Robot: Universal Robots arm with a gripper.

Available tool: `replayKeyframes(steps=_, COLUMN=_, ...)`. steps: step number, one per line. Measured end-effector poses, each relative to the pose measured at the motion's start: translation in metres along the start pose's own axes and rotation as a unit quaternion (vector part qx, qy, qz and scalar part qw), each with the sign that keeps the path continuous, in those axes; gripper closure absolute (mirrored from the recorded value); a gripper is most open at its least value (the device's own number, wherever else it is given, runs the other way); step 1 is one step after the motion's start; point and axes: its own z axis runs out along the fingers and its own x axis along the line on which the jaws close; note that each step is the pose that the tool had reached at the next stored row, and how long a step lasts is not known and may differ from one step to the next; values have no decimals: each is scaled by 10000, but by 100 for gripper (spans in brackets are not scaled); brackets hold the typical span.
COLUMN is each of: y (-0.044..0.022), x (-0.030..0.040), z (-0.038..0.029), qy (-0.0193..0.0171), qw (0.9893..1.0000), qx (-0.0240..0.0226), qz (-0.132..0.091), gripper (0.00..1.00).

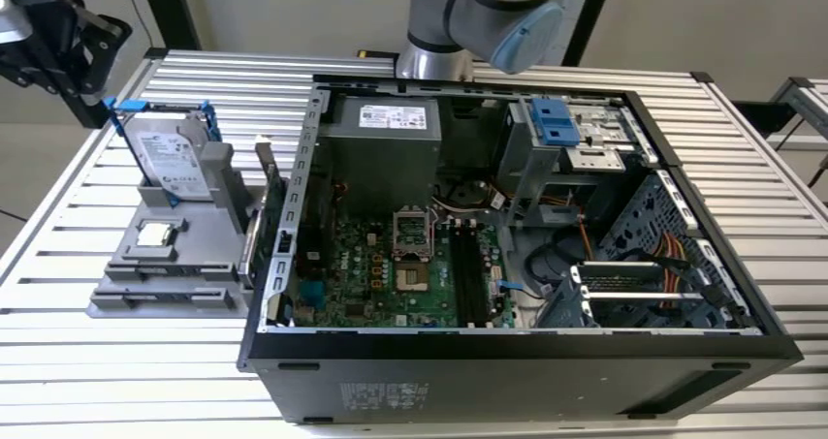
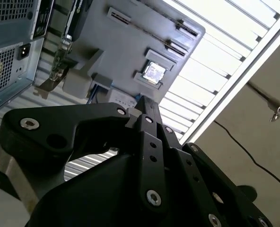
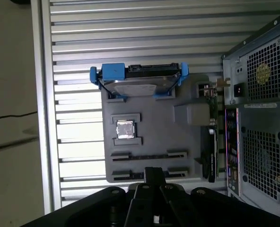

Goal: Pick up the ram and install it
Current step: 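Pick up the ram and move it above insertion slot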

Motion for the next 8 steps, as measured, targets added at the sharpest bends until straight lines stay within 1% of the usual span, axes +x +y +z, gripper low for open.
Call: replayKeyframes(steps=8, y=-54, x=-3, z=-3, qy=3, qw=10000, qx=0, qz=0, gripper=100)
